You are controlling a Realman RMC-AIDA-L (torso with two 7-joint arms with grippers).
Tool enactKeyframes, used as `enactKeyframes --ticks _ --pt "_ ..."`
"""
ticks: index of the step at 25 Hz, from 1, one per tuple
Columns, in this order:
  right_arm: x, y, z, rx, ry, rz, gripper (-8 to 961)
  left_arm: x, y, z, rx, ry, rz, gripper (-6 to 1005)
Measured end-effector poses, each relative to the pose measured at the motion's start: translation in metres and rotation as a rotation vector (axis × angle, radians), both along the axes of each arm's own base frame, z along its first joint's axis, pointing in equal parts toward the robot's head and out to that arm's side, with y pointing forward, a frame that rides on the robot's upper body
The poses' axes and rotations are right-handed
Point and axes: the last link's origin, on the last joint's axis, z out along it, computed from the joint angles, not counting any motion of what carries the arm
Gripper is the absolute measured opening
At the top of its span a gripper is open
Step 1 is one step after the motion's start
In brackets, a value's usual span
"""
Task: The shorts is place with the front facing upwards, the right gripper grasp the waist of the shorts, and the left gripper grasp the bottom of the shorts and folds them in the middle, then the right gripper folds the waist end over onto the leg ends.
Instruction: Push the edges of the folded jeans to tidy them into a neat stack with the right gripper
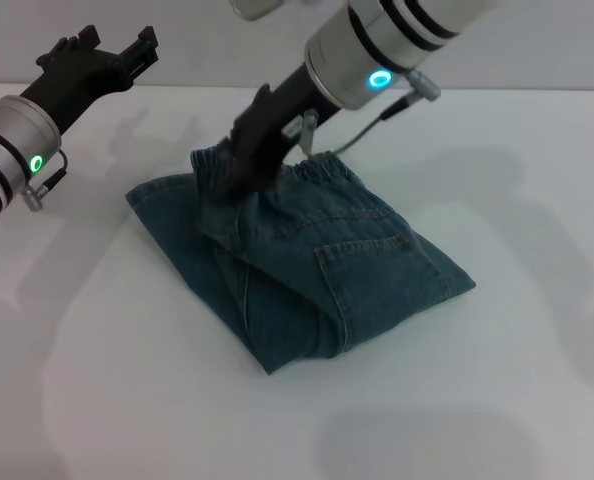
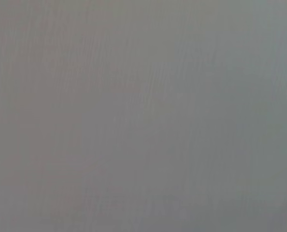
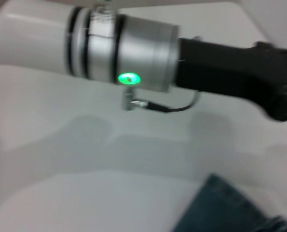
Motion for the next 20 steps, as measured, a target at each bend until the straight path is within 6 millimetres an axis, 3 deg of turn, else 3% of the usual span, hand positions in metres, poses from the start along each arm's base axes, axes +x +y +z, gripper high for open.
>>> enactKeyframes --ticks 10,20 --pt "0.033 -0.032 0.014 -0.188 0.014 -0.179 568 0.004 0.005 0.005 0.015 -0.011 -0.002 827" --pt "0.075 -0.052 0.024 -0.284 -0.113 -0.338 566 0.011 0.012 0.008 0.035 0.002 -0.015 827"
